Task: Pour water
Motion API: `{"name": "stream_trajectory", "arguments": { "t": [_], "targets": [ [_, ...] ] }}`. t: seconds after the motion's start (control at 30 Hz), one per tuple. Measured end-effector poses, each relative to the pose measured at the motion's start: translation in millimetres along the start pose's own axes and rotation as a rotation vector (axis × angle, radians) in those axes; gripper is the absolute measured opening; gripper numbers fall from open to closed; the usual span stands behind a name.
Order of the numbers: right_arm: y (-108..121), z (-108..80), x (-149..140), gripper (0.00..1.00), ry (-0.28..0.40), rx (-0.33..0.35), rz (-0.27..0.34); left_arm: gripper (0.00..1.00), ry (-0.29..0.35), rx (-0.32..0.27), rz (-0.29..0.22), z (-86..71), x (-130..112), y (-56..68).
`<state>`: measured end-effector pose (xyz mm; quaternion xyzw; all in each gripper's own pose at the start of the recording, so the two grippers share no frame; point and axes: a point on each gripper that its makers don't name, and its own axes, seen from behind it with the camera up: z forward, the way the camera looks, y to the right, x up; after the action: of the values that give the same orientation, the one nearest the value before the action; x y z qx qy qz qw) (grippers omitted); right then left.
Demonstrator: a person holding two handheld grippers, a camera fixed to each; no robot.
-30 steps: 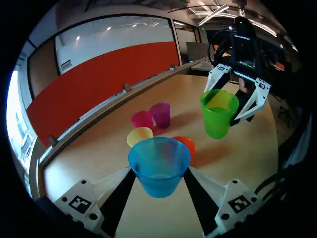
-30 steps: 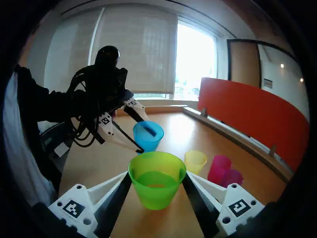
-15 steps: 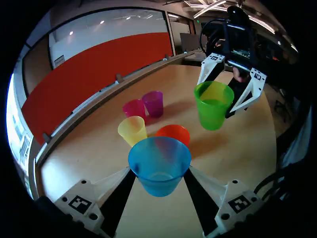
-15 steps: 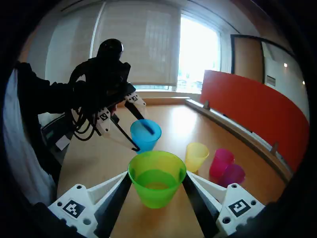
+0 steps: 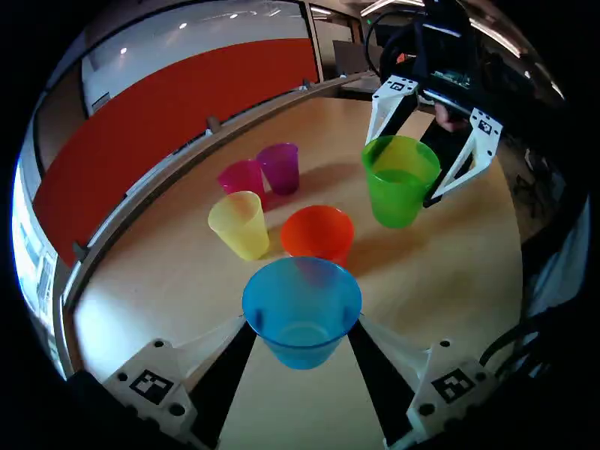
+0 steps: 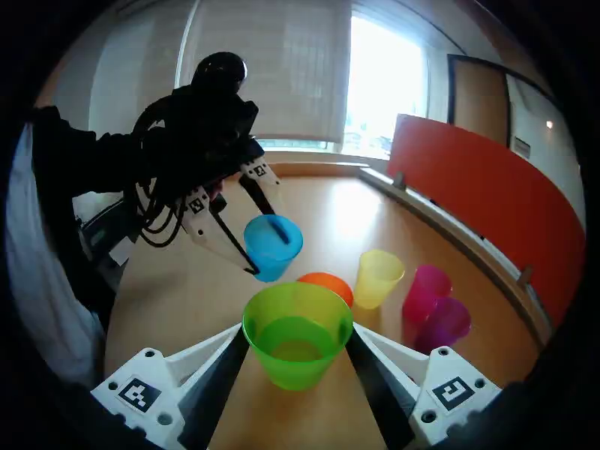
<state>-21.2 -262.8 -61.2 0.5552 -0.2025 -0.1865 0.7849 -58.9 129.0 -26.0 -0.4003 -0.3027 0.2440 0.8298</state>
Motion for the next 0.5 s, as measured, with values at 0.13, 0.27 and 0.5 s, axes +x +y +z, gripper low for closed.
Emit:
{"name": "stream_trajectory", "arguments": {
  "t": [0.13, 0.27, 0.5],
  "targets": [
    [0, 1.1, -4, 0.90, -0.015, 0.007, 0.001, 0.82, -0.019, -0.012, 0.006, 3.3, -5, 2.5],
    [1, 2.0, -9, 0.90, -0.033, 0.013, 0.004, 0.82, -0.035, -0.024, 0.011, 5.4, -8, 5.3],
    [2, 4.5, -17, 0.90, -0.061, 0.022, 0.003, 0.82, -0.065, -0.041, 0.018, 8.9, -14, 9.9]
  ]
}}
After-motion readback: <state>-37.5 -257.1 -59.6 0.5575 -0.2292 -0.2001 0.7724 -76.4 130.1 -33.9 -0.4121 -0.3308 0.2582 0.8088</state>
